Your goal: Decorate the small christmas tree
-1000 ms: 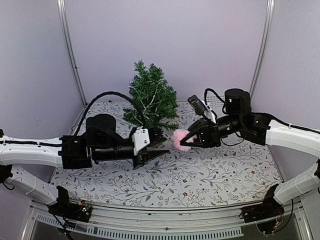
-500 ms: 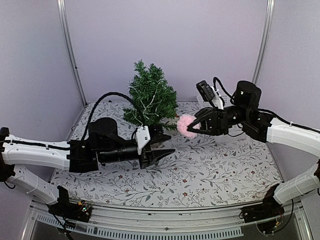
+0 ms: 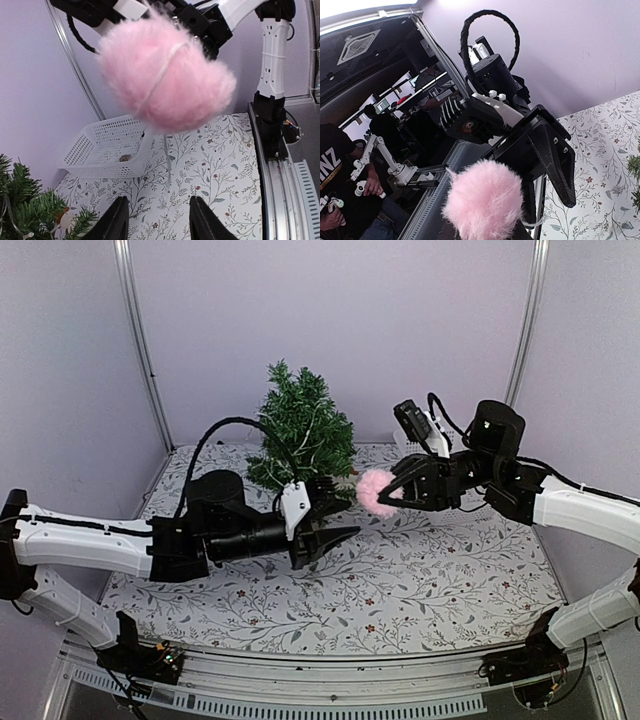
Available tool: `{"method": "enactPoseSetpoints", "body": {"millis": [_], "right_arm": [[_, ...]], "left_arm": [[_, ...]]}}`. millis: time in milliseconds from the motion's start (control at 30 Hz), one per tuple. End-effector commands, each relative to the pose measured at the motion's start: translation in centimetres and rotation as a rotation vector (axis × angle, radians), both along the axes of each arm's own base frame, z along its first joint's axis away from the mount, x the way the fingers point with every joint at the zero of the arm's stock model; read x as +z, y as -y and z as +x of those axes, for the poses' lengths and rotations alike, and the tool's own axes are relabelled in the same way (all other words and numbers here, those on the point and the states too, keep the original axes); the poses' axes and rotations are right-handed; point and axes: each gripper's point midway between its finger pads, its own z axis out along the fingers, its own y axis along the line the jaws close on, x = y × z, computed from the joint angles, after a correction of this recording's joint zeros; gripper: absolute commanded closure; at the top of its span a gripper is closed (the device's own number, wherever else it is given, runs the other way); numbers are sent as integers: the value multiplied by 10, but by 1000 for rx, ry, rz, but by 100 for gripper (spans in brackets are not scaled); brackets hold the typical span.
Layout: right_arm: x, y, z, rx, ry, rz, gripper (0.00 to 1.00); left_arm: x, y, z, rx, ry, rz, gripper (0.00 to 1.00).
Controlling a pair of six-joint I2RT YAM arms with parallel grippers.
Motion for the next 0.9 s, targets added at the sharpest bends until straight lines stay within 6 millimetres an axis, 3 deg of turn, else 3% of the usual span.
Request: {"method": "enactPoseSetpoints", "body": {"millis": [0, 133, 333, 733, 867], "right_arm": [[13, 4, -9, 27, 36, 32, 100], [13, 5, -10, 32, 40, 34, 100], [13, 5, -11, 31, 38, 30, 100], [-9, 17, 14, -113, 5, -13, 99], [-16, 15, 20, -148, 10, -31, 94]], "left_arm": [[17, 8, 4, -14, 16, -51, 59], [18, 14, 6, -25, 27, -53, 68], [22, 15, 4, -42, 23, -62, 100], [7, -36, 13, 74, -91, -32, 100], [8, -44, 16, 97, -106, -31, 100]]}}
